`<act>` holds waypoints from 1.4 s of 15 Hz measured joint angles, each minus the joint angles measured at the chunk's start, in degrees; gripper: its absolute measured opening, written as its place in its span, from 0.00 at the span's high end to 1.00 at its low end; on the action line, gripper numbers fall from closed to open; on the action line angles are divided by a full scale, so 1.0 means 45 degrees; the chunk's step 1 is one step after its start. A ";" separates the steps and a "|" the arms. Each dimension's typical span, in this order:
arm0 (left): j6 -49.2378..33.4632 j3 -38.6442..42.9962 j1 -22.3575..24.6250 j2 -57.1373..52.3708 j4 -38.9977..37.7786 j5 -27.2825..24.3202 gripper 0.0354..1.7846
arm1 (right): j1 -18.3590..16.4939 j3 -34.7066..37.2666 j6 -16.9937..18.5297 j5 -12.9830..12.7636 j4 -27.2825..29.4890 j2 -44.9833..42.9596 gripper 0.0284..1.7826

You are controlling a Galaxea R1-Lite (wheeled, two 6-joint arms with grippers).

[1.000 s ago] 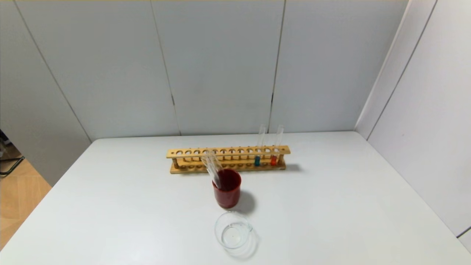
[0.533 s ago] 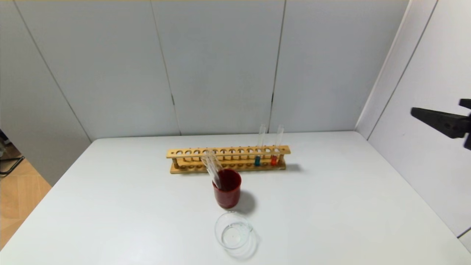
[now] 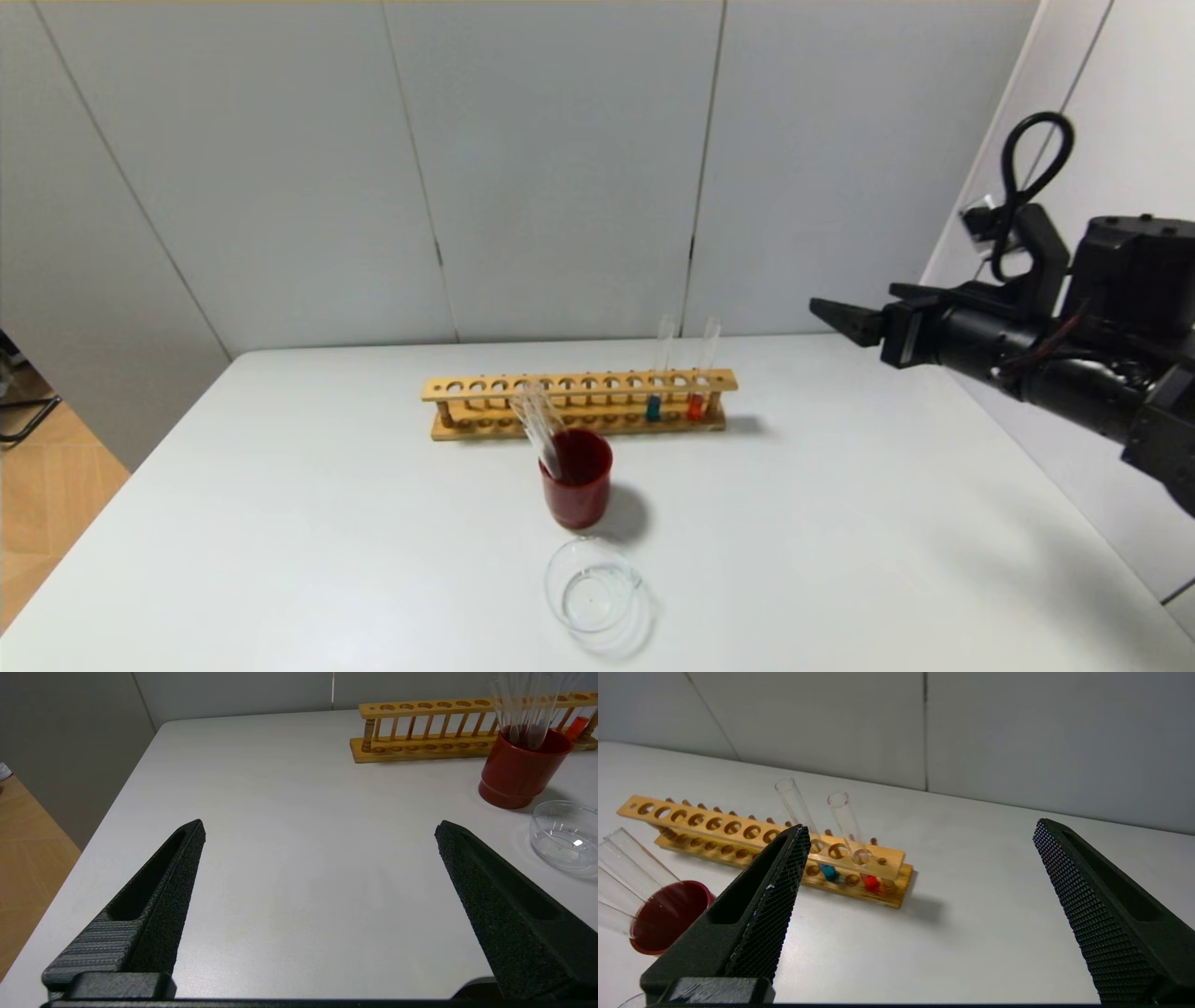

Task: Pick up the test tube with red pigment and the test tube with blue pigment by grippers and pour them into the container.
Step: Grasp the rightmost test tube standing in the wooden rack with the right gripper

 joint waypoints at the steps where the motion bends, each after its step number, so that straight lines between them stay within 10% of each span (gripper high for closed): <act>1: -0.0005 0.0000 0.0000 0.0000 0.0000 0.0000 0.03 | 0.0198 0.0127 -0.0027 0.0008 -0.0878 0.0694 0.02; 10: 0.0000 0.0000 0.0000 0.0000 0.0000 0.0000 0.03 | 0.1438 -0.0049 -0.0355 -0.0046 -0.4982 0.5258 0.02; 21: -0.0011 0.0000 0.0000 0.0000 0.0000 0.0000 0.03 | 0.1452 -0.3007 -0.1008 -0.0187 -0.5017 0.7713 0.02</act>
